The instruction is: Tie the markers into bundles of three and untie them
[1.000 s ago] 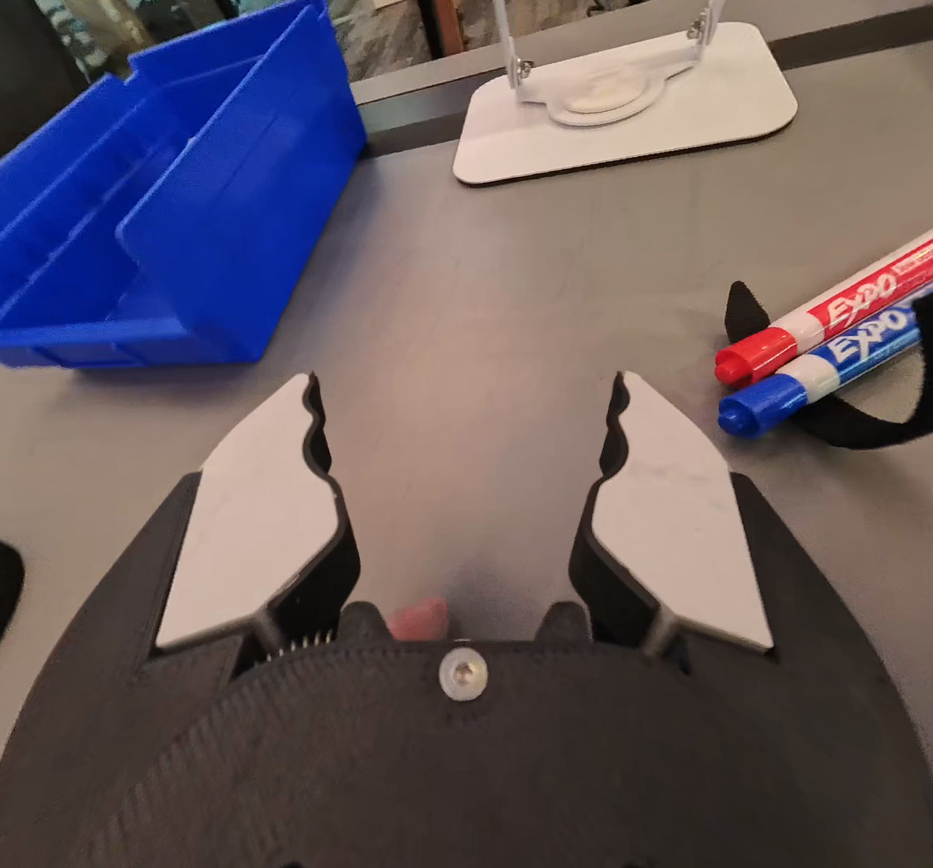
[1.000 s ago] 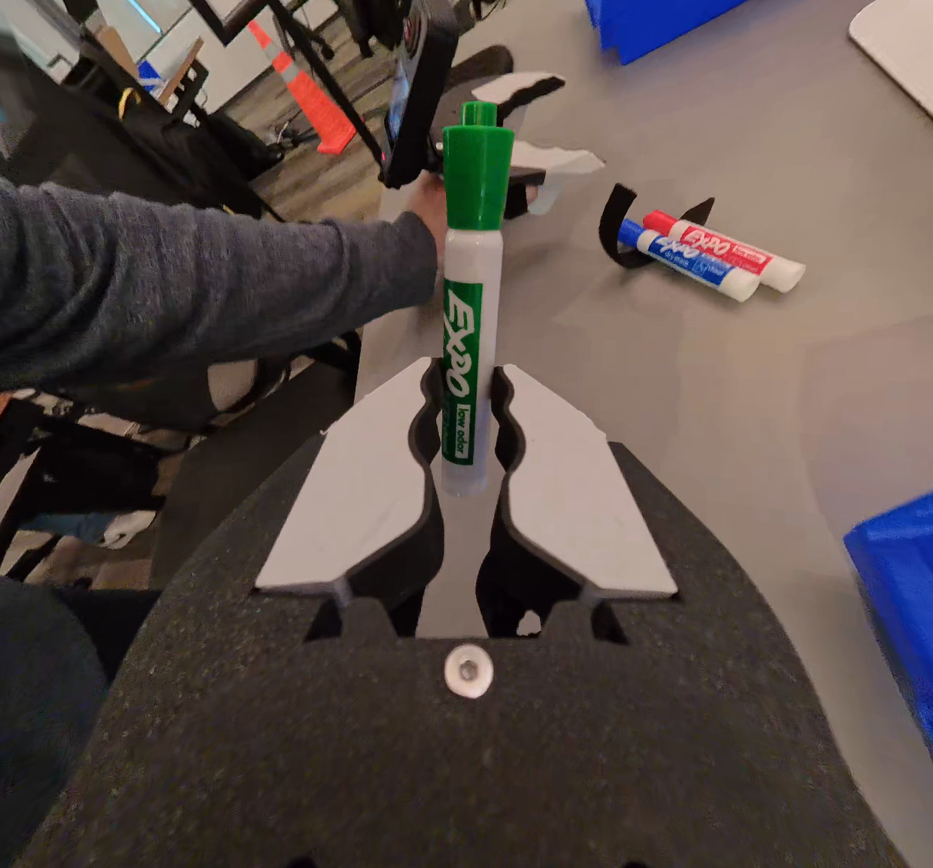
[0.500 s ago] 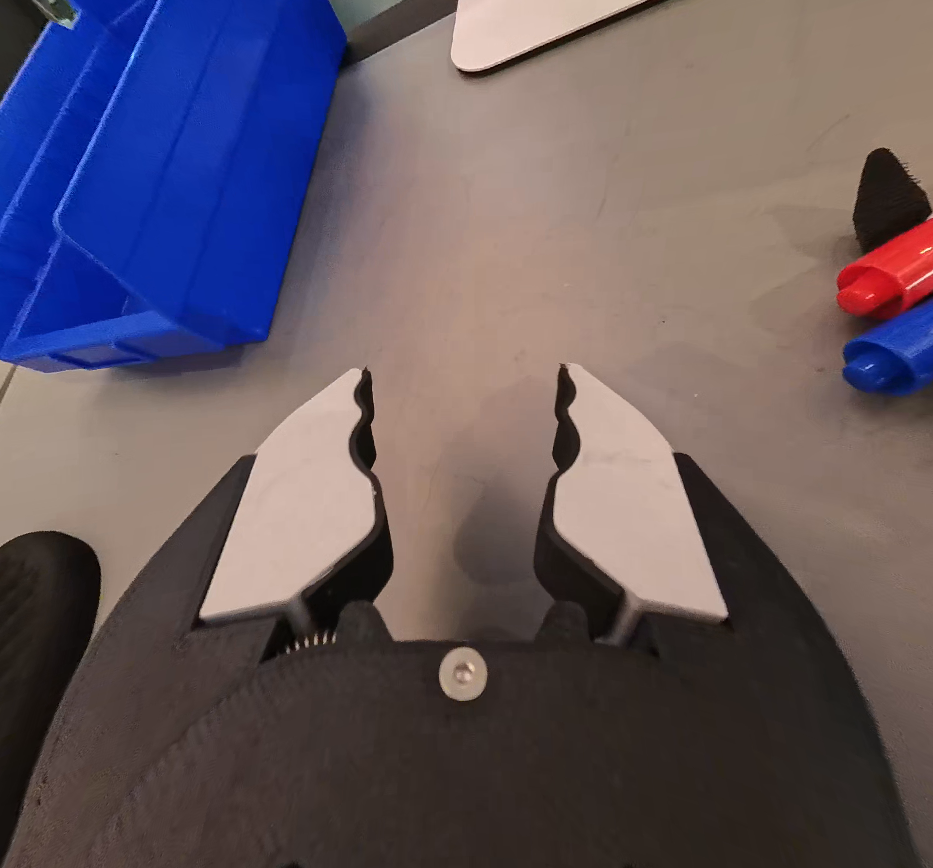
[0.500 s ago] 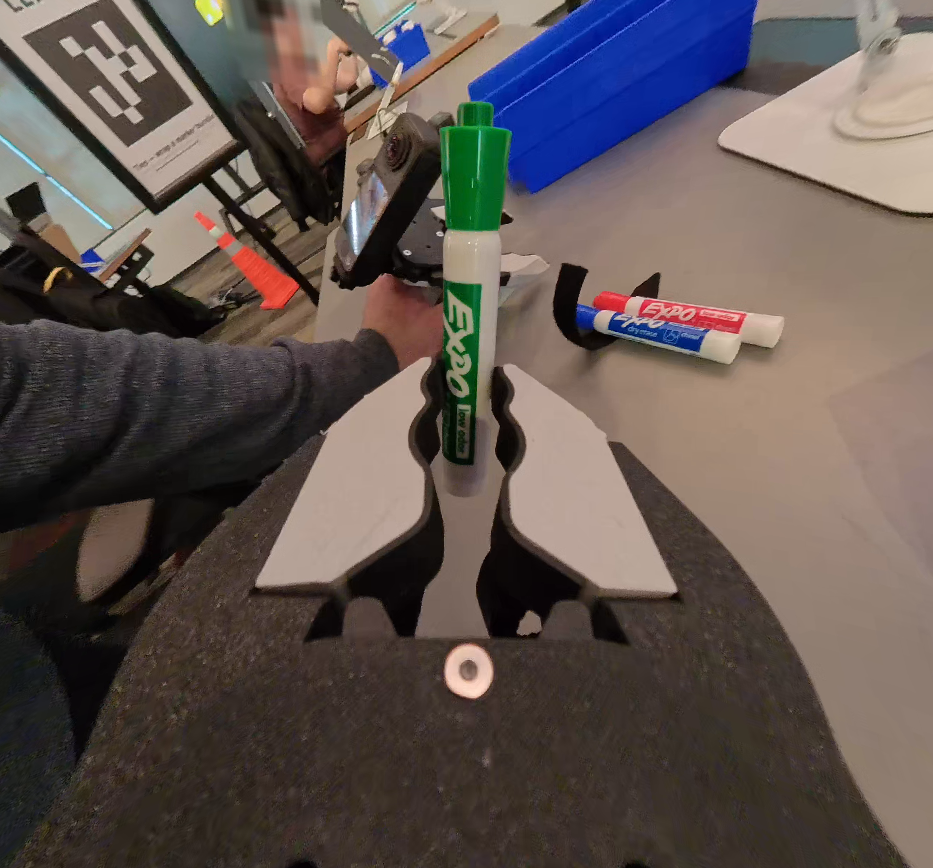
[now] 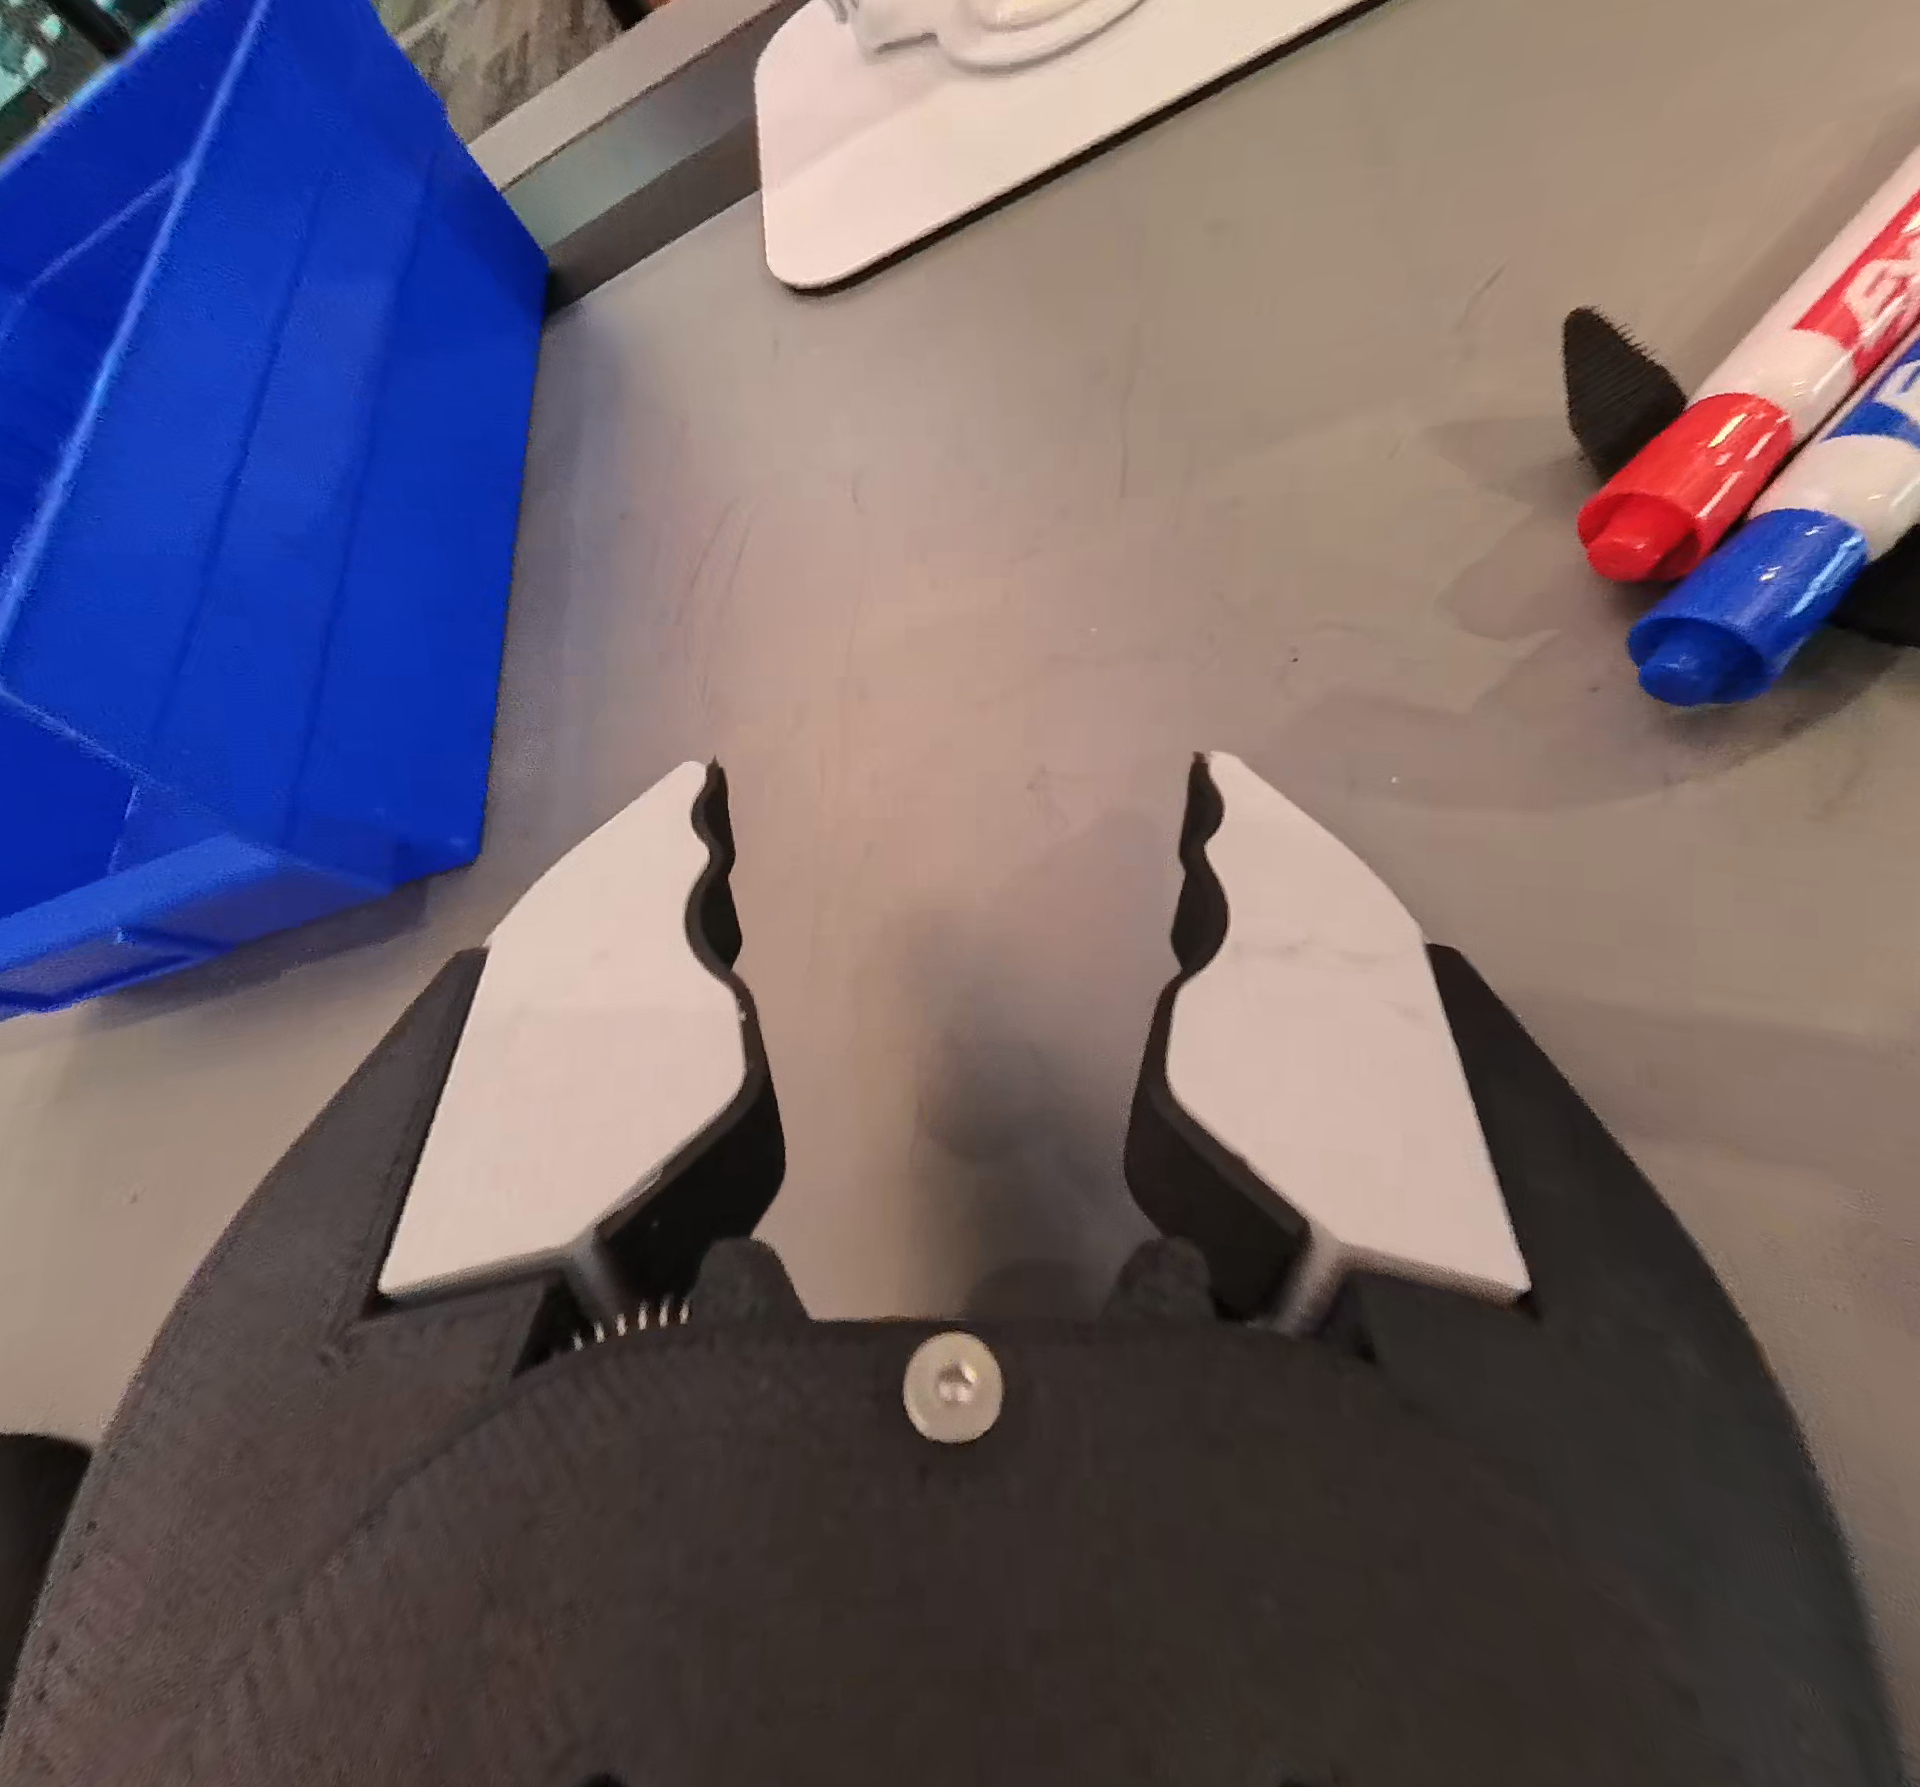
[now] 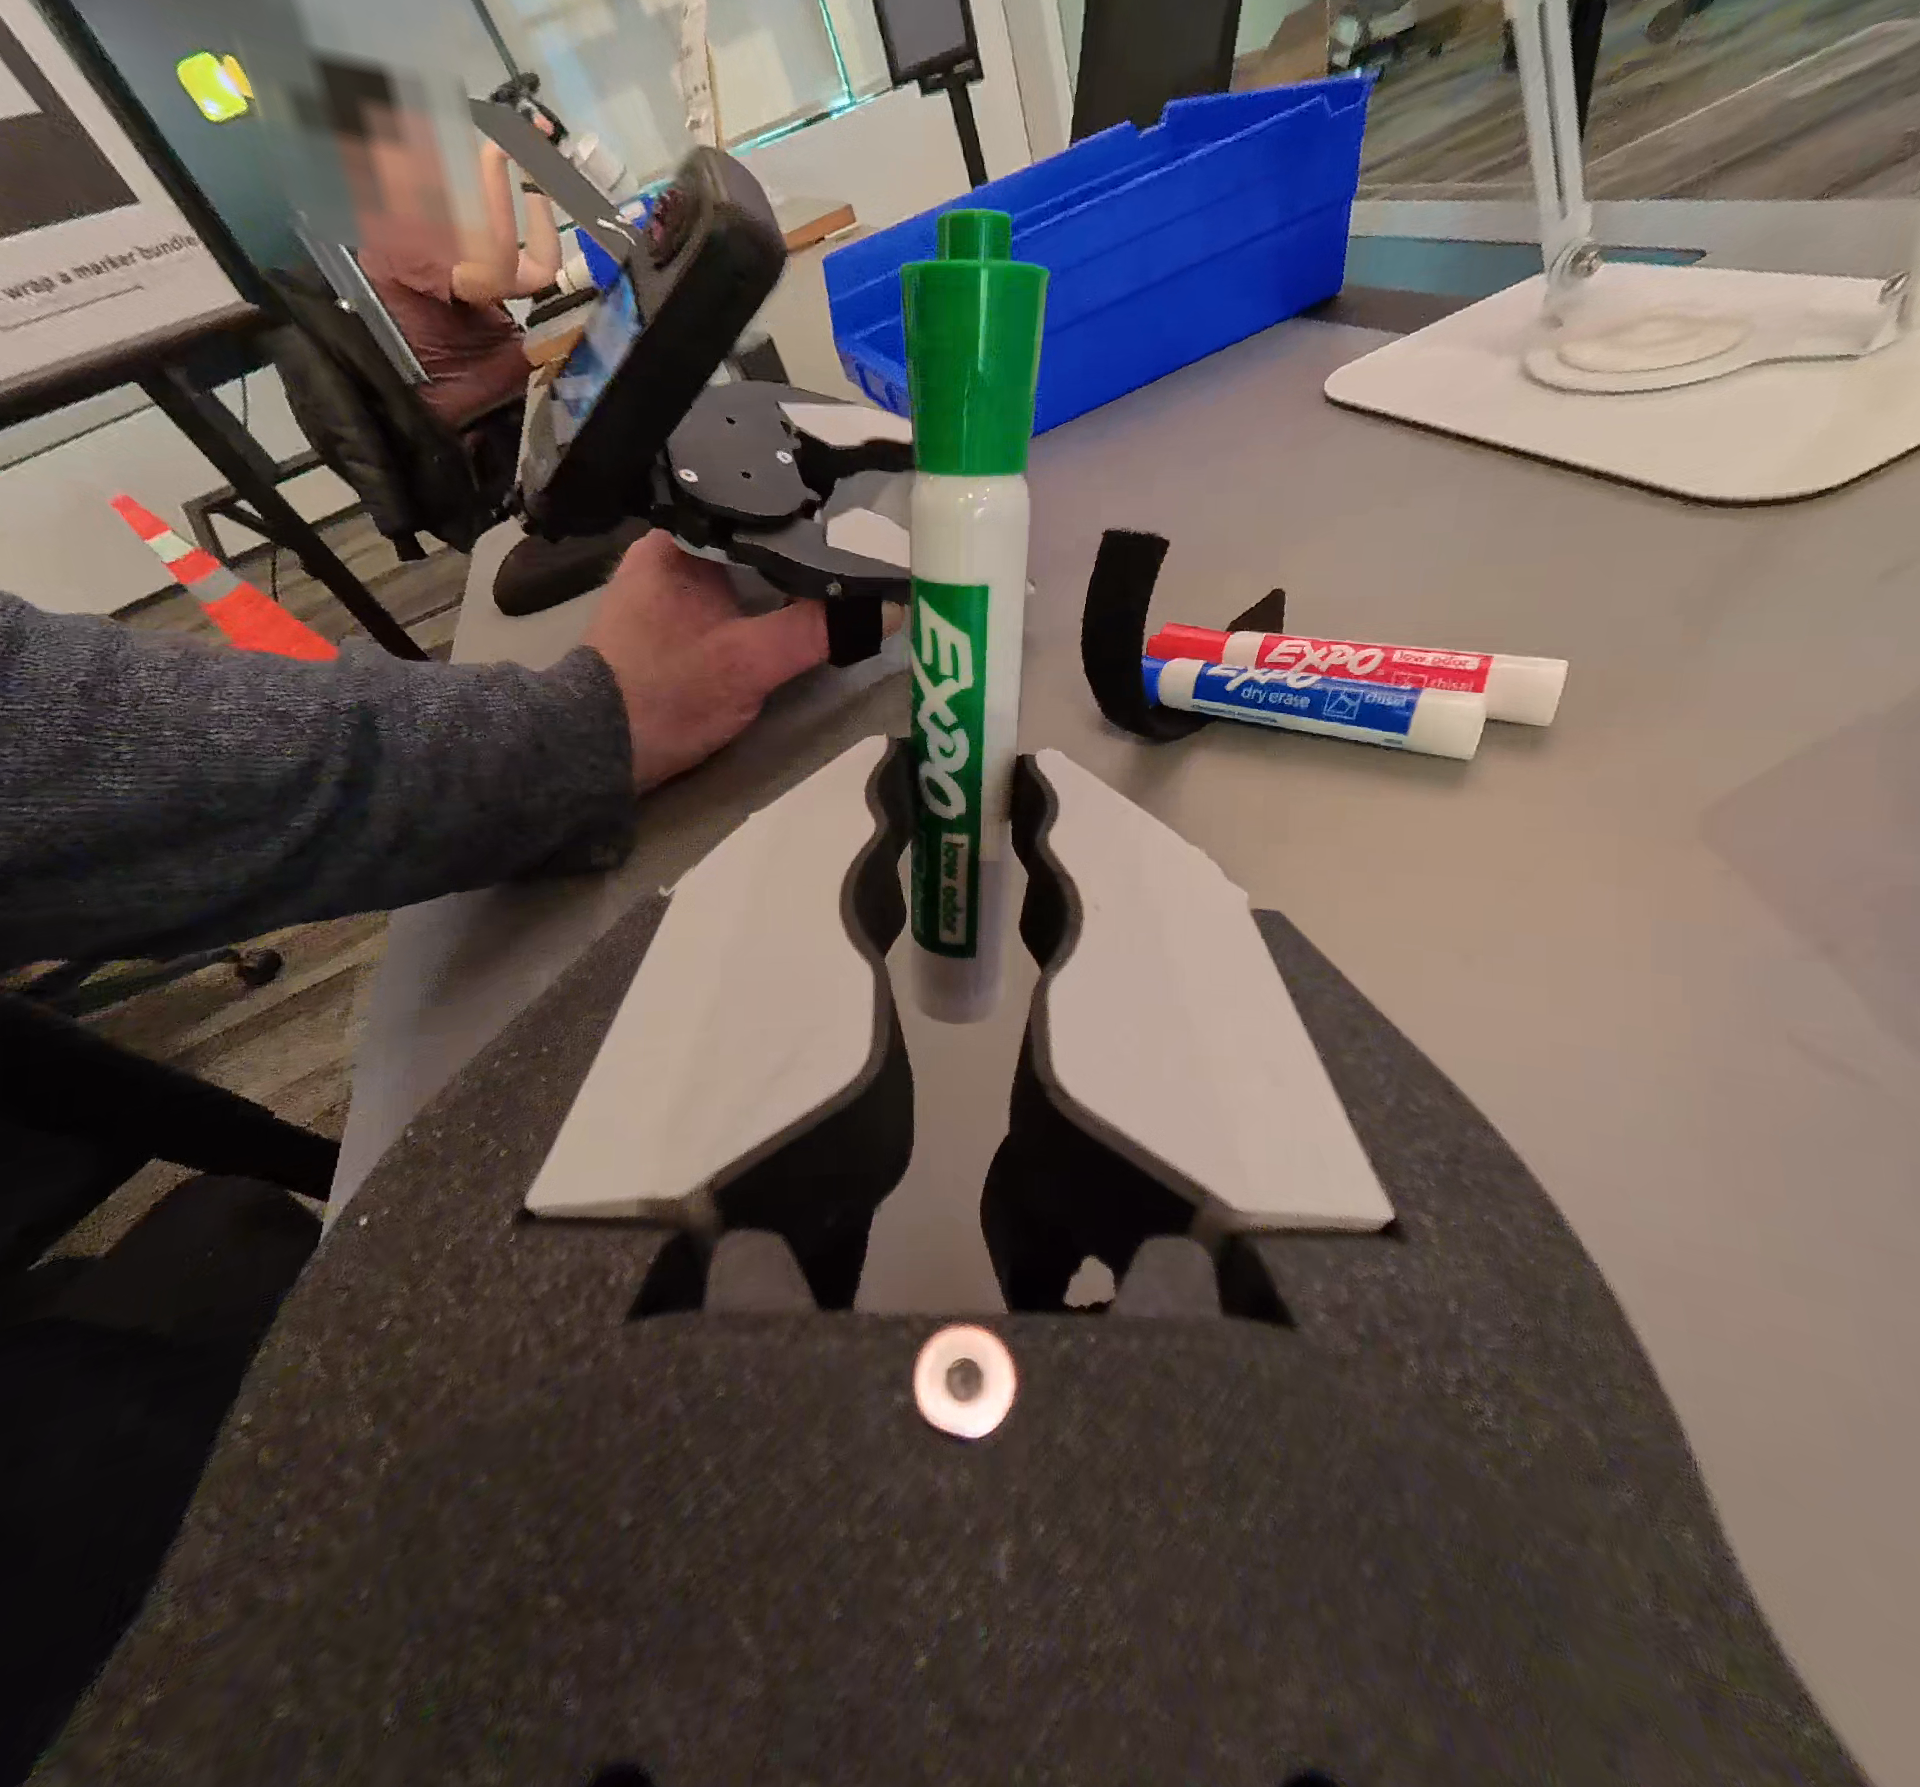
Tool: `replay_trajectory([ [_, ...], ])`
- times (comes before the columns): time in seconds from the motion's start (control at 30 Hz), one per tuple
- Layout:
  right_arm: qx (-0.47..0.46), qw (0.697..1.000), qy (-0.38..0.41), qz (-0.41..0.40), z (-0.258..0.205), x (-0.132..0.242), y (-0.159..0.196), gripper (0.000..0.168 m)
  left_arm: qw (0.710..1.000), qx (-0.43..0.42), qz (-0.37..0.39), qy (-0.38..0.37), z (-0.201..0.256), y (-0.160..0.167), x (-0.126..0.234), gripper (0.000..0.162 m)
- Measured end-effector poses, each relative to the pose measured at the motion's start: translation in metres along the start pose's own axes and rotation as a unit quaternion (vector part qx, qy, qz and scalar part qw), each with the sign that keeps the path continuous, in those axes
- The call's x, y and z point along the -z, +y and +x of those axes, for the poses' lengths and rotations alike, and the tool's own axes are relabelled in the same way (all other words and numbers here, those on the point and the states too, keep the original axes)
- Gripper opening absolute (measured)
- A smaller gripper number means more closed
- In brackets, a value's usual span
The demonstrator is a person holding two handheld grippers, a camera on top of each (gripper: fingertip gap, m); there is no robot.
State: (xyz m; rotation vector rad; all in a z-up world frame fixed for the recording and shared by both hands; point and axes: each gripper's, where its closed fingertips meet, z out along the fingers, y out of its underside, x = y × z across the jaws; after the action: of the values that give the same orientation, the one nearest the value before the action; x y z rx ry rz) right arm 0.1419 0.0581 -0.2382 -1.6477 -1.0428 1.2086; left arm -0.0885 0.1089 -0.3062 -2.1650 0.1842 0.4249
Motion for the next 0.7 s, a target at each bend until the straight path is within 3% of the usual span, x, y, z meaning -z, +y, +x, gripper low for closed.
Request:
replay_trajectory([
  [0.3,0.078,0.986,0.124,-0.074,0.026,-0.005,0.018,0.019,0.993,0.006,0.092,0.079,0.024,-0.027,0.018,0.096],
  [0.53,0.081,0.971,0.192,-0.117,0.043,-0.014,0.0,0.018,0.975,0.046,0.173,0.135,0.036,-0.046,0.041,0.111],
  [0.7,0.119,0.962,0.21,-0.128,0.055,-0.023,-0.013,0.018,0.961,0.074,0.184,0.191,0.043,-0.049,0.048,0.1],
])
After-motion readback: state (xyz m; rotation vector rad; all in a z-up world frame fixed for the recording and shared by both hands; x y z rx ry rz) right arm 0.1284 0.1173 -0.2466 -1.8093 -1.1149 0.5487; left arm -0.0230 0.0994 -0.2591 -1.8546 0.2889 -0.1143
